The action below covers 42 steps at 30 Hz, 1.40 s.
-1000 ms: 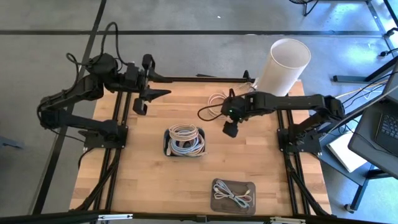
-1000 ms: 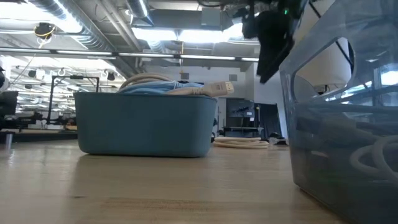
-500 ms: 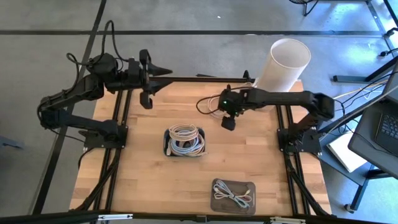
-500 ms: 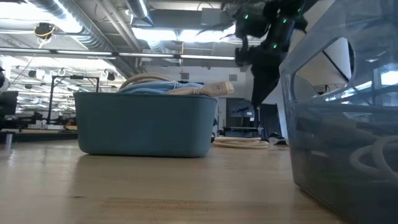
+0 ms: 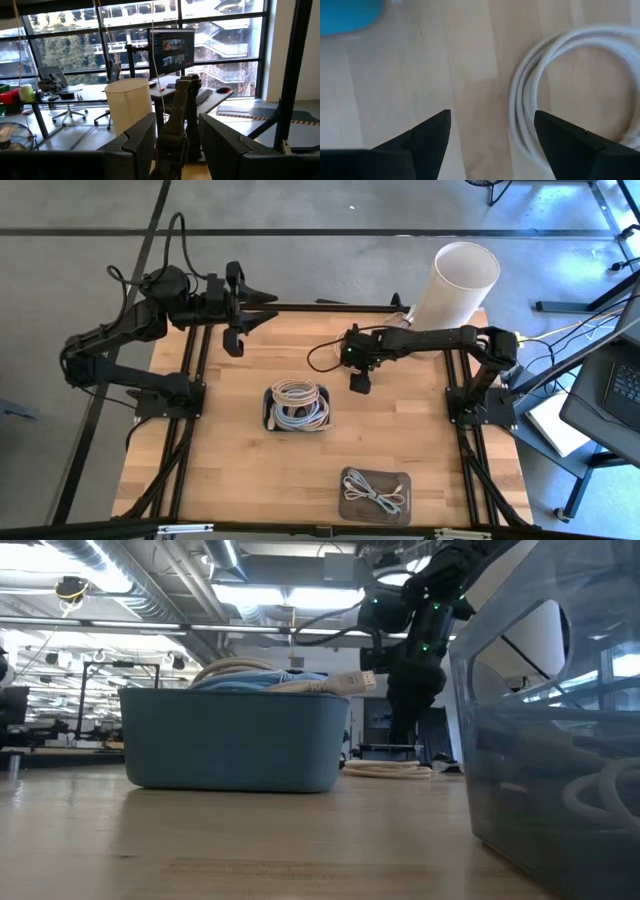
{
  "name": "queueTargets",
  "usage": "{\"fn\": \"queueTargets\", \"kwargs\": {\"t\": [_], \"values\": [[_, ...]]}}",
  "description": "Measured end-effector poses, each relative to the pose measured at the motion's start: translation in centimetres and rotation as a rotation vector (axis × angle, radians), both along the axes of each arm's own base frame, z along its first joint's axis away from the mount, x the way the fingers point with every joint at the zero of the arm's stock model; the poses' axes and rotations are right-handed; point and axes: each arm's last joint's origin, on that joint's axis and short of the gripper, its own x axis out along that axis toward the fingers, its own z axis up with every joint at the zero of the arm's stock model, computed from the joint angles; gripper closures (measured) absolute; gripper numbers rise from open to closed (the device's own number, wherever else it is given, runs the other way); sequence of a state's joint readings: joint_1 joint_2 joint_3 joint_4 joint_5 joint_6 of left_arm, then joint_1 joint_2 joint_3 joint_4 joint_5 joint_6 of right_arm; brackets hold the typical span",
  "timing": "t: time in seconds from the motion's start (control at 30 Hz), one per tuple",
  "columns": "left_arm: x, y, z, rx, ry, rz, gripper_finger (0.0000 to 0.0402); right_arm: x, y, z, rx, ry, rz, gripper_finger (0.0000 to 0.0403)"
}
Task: Pick & Place USB Port
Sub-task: Put the brown charger cable into the blue bin
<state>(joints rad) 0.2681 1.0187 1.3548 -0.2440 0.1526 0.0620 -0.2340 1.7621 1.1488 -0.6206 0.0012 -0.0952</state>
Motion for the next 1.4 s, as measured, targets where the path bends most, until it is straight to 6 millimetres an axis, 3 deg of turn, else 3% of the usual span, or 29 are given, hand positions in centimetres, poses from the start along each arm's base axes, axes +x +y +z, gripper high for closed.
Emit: {"fn": "queueTargets", "kwargs": {"t": [0.47,0.77,1.1,1.23,1.4], "values": [[0.0,0.0,-0.3,-0.053,0.022,-0.002,0.0258,1.0,-1.9,0.0,-0.046,-0.014,-0.011,0.0115],[0.1,0.0,-0.5,-0.064,0.047,-0.010,0.0258,1.0,-1.9,-2.0,0.021,0.062,-0.004,0.0162],[0.1,-0.1,-0.6,-0.063,0.052,-0.027,0.0258,1.2,-2.2,-2.4,0.016,0.059,-0.012,0.0199],[0.1,-0.1,-0.7,-0.066,0.062,-0.028,0.0258,1.1,-2.4,-2.4,0.000,0.061,-0.022,0.0247],[0.1,-0.1,-0.9,-0.072,0.080,-0.027,0.0258,1.1,-2.4,-2.4,0.001,0.061,-0.021,0.0359]]}}
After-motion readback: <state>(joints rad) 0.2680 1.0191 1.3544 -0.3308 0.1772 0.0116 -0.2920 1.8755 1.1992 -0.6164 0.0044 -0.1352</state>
